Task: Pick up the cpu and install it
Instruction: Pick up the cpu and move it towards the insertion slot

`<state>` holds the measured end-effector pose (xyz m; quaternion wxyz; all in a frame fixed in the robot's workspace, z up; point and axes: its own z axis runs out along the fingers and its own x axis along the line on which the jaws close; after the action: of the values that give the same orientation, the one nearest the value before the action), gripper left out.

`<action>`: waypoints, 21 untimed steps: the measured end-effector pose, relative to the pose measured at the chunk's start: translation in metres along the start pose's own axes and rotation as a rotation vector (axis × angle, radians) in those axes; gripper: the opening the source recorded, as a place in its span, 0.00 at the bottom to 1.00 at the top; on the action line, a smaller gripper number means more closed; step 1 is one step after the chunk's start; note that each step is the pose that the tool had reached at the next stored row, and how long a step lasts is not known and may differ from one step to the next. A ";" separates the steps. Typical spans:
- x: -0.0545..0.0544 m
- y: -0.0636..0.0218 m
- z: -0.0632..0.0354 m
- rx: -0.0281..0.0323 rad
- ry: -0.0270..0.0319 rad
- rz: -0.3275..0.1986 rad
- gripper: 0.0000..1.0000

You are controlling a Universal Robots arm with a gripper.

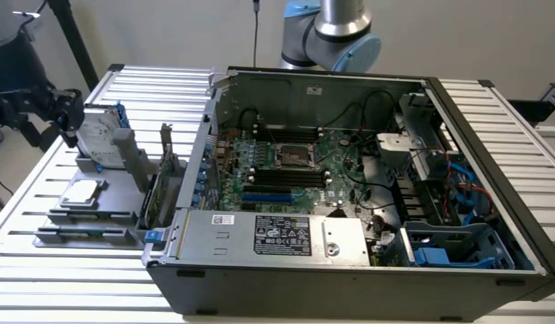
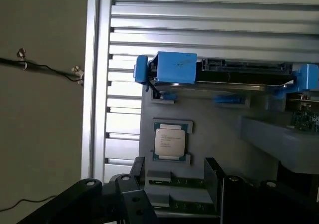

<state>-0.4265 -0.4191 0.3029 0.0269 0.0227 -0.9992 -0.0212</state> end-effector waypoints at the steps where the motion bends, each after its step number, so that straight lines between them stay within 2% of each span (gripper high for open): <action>1: 0.000 -0.0002 0.0018 0.0002 0.0003 -0.004 0.60; 21: -0.002 -0.0033 0.0380 0.0019 0.0016 -0.036 0.60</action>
<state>-0.4268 -0.4207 0.2648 0.0273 0.0409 -0.9986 -0.0207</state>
